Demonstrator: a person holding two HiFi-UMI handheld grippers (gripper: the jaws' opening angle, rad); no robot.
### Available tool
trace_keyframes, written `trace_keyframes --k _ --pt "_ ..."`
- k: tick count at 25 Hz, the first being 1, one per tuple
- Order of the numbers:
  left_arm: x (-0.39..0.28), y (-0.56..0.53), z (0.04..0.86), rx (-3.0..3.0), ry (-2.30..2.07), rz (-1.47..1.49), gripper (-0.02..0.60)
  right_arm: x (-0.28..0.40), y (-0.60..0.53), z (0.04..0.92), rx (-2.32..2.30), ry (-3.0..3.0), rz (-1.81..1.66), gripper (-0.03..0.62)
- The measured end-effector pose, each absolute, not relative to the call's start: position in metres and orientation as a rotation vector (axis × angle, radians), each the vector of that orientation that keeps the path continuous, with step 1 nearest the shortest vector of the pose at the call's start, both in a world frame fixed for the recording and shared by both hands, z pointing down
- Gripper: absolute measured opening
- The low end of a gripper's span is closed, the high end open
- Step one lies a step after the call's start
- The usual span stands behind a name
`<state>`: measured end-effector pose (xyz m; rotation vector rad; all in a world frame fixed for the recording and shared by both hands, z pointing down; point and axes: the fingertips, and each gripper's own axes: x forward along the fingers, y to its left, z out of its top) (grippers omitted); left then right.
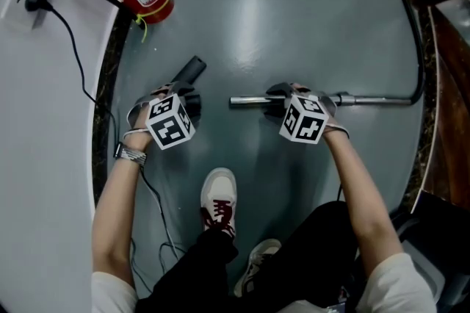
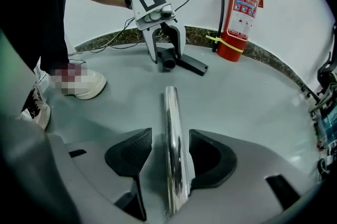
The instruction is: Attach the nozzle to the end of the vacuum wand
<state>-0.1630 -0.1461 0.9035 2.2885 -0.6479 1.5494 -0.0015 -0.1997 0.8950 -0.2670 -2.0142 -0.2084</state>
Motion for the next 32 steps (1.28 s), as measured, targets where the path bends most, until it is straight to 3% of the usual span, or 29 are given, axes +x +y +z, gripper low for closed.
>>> trace_keyframes --k 8,16,23,32 --pt "-0.164 -0.144 0.921 2.278 -0.544 1.681 0.279 0.006 -0.209 0.916 -0.26 -1.933 -0.239 0.218" --pt "-0.164 -0.147 0.927 2.274 -0.522 1.723 0.213 0.008 -0.212 0.93 -0.273 -1.893 -0.264 0.218" --pt "-0.163 -0.144 0.927 2.29 -0.494 1.764 0.187 0.009 -0.207 0.93 -0.322 -1.896 -0.277 0.167" --pt "-0.149 -0.146 0.921 2.328 -0.508 1.704 0.183 0.002 -0.208 0.914 -0.319 -1.924 -0.298 0.163"
